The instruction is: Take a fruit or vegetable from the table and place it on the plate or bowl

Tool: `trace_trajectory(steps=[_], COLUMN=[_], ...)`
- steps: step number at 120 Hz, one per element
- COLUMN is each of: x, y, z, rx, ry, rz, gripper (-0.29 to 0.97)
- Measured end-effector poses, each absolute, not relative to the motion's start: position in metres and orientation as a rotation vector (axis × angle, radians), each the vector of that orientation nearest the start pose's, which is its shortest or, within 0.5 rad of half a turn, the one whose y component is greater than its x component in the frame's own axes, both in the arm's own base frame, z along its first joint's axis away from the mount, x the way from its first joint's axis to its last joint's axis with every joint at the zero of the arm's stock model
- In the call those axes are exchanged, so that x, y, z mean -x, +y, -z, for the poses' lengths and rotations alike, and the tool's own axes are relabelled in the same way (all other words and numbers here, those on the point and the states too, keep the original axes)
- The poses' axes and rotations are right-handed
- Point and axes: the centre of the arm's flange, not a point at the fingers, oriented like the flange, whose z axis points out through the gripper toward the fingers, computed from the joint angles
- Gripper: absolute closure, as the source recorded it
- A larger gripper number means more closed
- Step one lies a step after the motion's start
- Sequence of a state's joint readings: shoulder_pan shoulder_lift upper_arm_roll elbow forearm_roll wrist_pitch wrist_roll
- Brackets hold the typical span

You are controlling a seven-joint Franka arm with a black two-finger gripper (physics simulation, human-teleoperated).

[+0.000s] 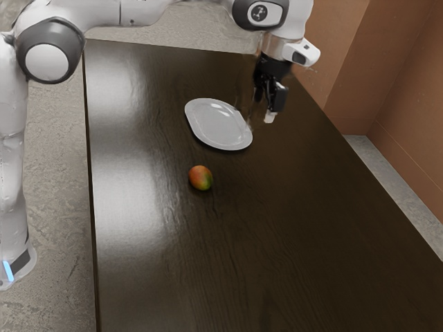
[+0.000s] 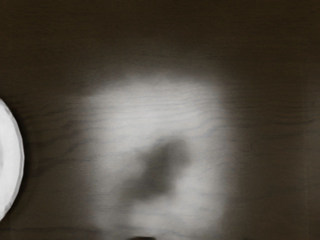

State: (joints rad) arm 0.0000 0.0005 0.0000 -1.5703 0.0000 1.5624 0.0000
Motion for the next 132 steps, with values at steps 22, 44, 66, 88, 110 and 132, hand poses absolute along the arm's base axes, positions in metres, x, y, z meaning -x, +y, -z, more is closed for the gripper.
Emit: trace_trajectory(steps=[22,44,66,88,110,132], x=[-0.624,-0.617,-0.557,-0.517,-0.483,-0.495], y=[0.05,0.016,0.002,0.017,0.016,0.018], z=[-0.679,-0.627,-0.537,-0.511,-0.501,-0.481], rx=[3.162,3.175,3.171,3.205,3.21,3.213], ry=[-0.01,0.098,0.103,-0.001,-0.042,-0.019], rz=[0.171,-0.095,-0.329,-0.266,-0.206,-0.162], gripper=[0.0,0.0,0.0,0.0,0.0,0.0])
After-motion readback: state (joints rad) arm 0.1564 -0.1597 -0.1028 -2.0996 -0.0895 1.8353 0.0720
